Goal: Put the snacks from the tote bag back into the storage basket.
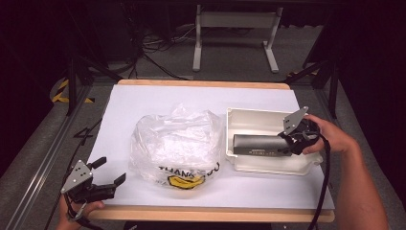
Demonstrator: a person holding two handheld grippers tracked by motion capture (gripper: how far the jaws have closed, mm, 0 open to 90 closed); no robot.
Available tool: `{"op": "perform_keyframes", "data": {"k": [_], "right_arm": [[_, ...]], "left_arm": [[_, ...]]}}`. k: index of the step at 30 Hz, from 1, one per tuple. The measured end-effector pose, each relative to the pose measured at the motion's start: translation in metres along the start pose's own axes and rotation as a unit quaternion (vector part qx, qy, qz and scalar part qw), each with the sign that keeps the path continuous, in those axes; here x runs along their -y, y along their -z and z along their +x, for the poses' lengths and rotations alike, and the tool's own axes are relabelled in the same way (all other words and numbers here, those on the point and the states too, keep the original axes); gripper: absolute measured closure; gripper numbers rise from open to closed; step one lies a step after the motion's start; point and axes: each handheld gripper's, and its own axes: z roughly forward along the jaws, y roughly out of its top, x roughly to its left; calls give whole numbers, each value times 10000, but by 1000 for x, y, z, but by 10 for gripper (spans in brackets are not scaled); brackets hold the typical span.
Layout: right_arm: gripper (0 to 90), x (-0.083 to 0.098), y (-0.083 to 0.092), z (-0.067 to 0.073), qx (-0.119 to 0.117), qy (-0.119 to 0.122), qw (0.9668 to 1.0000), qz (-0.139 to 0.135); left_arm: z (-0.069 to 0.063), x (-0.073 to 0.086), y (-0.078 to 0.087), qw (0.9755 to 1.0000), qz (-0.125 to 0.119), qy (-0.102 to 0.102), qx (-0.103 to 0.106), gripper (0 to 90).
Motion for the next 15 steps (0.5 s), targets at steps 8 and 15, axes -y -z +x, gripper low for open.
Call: {"op": "perform_keyframes", "data": {"k": [8,15], "right_arm": [[427,1,-6,-2,-8,-60,9999,101],[426,3,-7,-4,8,-85,9999,93]], "left_arm": [[0,-1,-1,10000,3,-19,12,95],[-1,-1,-1,10000,8,-11,25,95]]}}
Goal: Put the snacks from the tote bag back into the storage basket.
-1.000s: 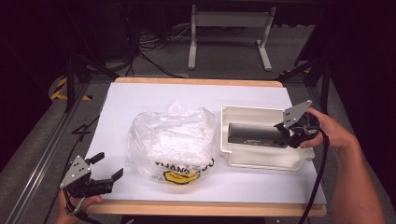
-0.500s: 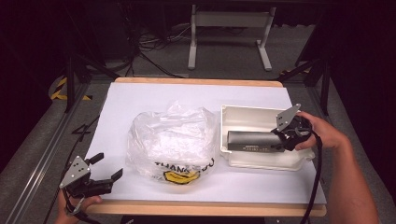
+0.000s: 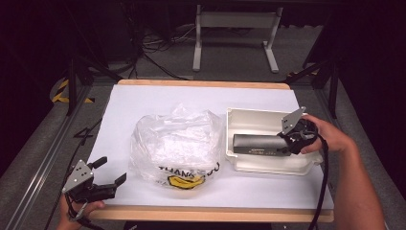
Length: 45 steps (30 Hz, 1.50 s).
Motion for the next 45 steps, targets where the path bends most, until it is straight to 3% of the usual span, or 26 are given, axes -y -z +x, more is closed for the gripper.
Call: {"op": "perform_keyframes", "data": {"k": [7,26,35,40,45], "right_arm": [[421,2,-1,-2,-106,-162,9998,35],[409,4,2,-3,102,-316,9994,4],[401,4,5,0,194,-274,9992,-216],[410,4,11,5,281,-336,9978,-502],[405,4,10,7,304,-349,9977,-494]], "left_arm": [[0,0,0,10000,20,0,0,95],[0,0,0,10000,17,-3,-9,95],[1,-1,1,10000,-14,-4,-33,96],[1,-1,1,10000,-43,5,-41,96],[3,-2,0,10000,-42,25,-36,96]]}}
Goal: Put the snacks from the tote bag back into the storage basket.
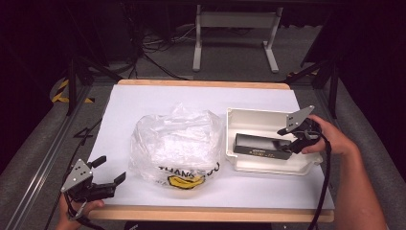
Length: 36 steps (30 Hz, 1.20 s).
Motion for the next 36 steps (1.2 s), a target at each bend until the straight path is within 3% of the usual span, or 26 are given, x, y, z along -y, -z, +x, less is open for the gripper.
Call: {"op": "perform_keyframes", "data": {"k": [7,10,14,17,26,35,36], "right_arm": [[401,-2,1,3,142,-30,9997,-181],[391,-3,1,4,319,-89,9990,-298],[380,-3,3,6,626,-171,9957,-663],[379,-2,4,7,679,-258,9941,-807],[358,-1,4,15,1068,-524,9891,-873],[296,-3,11,29,1254,-773,9845,-948],[286,-3,11,30,1259,-805,9843,-938]], "left_arm": [[1,-2,-2,10000,-14,-28,3,96],[2,-2,-2,10000,-29,-37,7,96],[3,-3,-1,10000,-33,-34,-4,96],[4,-3,-1,10000,-53,-30,-7,96],[6,-7,-4,9999,-21,-104,-69,96],[6,-14,-9,9998,70,-197,-26,97],[5,-19,-9,9994,133,-307,-10,97]]}}
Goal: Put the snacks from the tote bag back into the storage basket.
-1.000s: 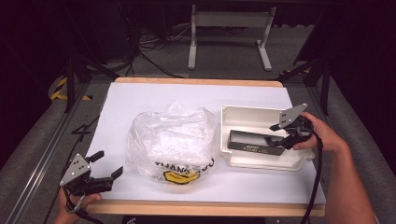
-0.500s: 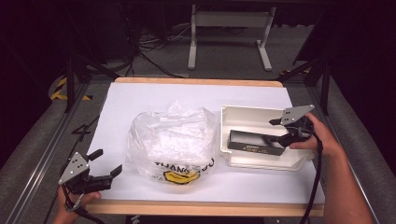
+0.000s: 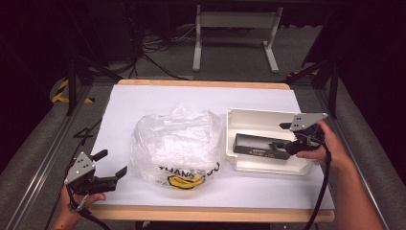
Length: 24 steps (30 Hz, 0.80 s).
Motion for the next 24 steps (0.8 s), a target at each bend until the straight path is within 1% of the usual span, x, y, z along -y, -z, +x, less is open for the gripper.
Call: {"op": "perform_keyframes", "data": {"k": [1,3,4,5,6,7,8,10,11,12,14,15,16,17,18,19,20,21,22,24], "right_arm": [[281,0,1,1,25,-36,10000,-1],[280,1,4,5,88,-114,9999,-49],[280,1,4,5,88,-114,9999,-49],[276,2,5,6,139,-139,9998,-68],[272,3,6,8,212,-175,9996,-91],[269,5,8,11,287,-267,9992,-106],[269,5,8,11,287,-267,9992,-106],[263,7,10,14,350,-314,9988,-123],[258,9,10,15,374,-378,9985,-114],[253,12,12,17,459,-465,9978,-112],[251,14,12,18,503,-480,9975,-102],[245,18,13,19,567,-592,9965,-138],[245,18,13,19,567,-592,9965,-138],[238,21,15,20,643,-707,9953,-169],[238,21,15,20,643,-707,9953,-169],[235,24,18,22,757,-779,9938,-228],[235,24,18,22,757,-779,9938,-228],[232,26,21,24,852,-850,9922,-335],[229,26,23,25,897,-887,9914,-346],[229,27,24,26,901,-918,9910,-366]], "left_arm": [[0,0,0,10000,0,0,0,97],[-1,-5,0,10000,30,-19,21,97],[-2,-7,-1,10000,36,-57,9,97],[-3,-7,-2,9999,51,-96,27,97],[-4,-7,-3,9999,75,-135,32,97],[-4,-6,-4,9998,91,-146,47,97],[-4,-5,-5,9998,96,-166,43,97],[-3,-2,-6,9999,65,-111,59,97],[-3,-1,-7,9999,47,-83,56,97],[-3,2,-7,10000,-25,-34,65,96],[-4,3,-7,10000,-39,-7,56,96],[-4,6,-7,10000,-49,9,44,95],[-4,6,-7,10000,-49,9,44,95],[-5,6,-7,10000,-64,33,50,95],[-4,7,-6,10000,-61,23,62,95],[-4,7,-6,10000,-74,41,40,95],[-4,7,-5,9999,-101,56,14,95],[-3,7,-4,9999,-136,104,21,95],[-3,8,-3,9998,-141,103,13,95],[-3,8,-3,9998,-159,122,11,95]]}}
